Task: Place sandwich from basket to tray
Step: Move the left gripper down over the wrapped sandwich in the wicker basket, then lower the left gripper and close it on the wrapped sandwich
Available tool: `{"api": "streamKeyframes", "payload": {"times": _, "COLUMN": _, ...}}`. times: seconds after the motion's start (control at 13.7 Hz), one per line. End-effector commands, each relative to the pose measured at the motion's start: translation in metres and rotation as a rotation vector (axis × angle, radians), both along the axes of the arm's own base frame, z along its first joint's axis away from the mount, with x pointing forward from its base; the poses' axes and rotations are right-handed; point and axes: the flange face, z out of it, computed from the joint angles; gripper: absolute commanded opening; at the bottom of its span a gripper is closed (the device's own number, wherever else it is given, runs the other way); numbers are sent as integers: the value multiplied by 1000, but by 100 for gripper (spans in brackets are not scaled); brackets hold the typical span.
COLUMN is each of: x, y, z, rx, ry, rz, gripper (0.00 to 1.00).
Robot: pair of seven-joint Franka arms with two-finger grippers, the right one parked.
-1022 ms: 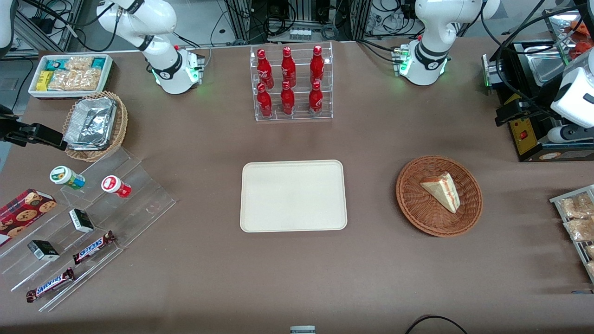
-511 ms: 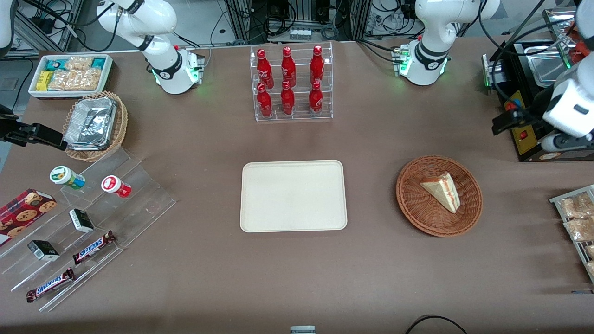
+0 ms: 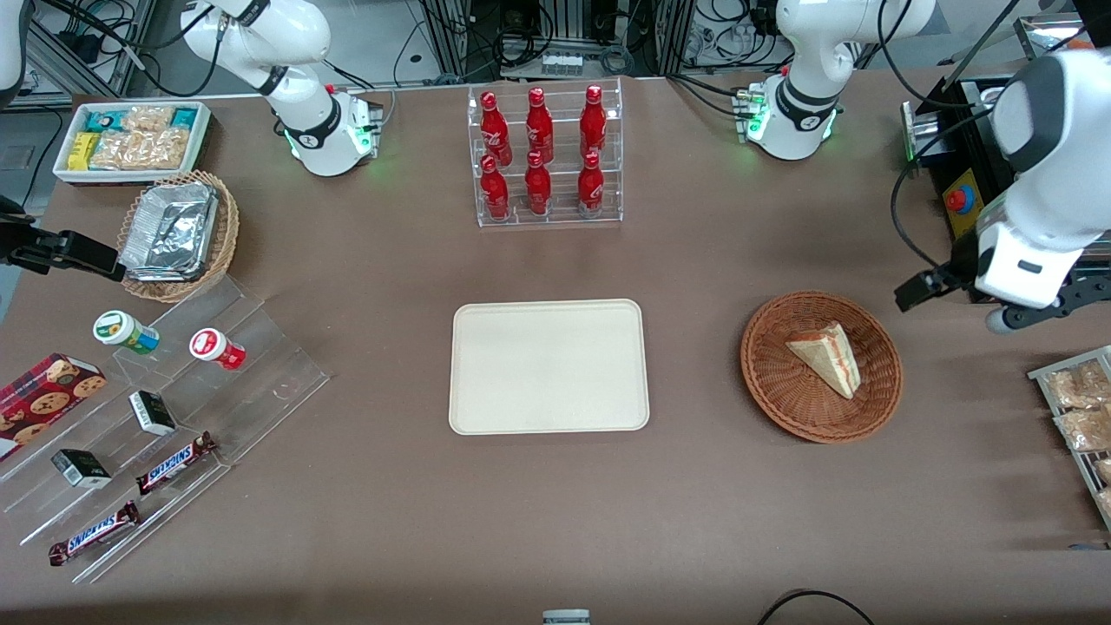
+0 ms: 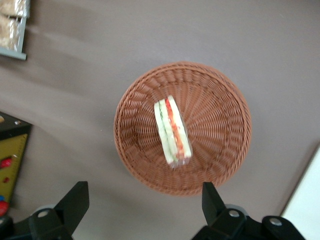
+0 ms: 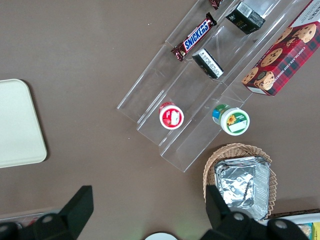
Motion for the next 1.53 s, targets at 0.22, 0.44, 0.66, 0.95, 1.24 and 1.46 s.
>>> {"api": "streamKeyframes", "payload": {"times": 0.22, "x": 7, "y": -25, "z": -82, "rx": 23, "ry": 16, "rz": 167, "gripper": 100}}
{"api": "streamKeyframes", "payload": {"times": 0.44, "x": 9, "y": -41, "z": -117, "rx": 29, "ry": 64, "rz": 236, "gripper": 100}}
{"api": "streamKeyframes", "payload": {"times": 0.66, "x": 14, "y": -43, "z": -142, "rx": 30, "ry": 69, "rz": 258, "gripper": 100}}
{"api": "streamKeyframes", "payload": {"times": 0.95, "x": 17, "y": -43, "z": -179, "rx": 25, "ry": 63, "rz": 268, "gripper": 100}}
{"api": "streamKeyframes", "payload": {"times": 1.24, "x": 16, "y": -42, "z": -212, "rx": 28, "ry": 74, "rz": 290, "gripper": 100}}
{"api": "streamKeyframes", "payload": {"times": 1.46, "x": 9, "y": -34, "z": -230, "rx": 41, "ry": 110, "rz": 307, "gripper": 93}}
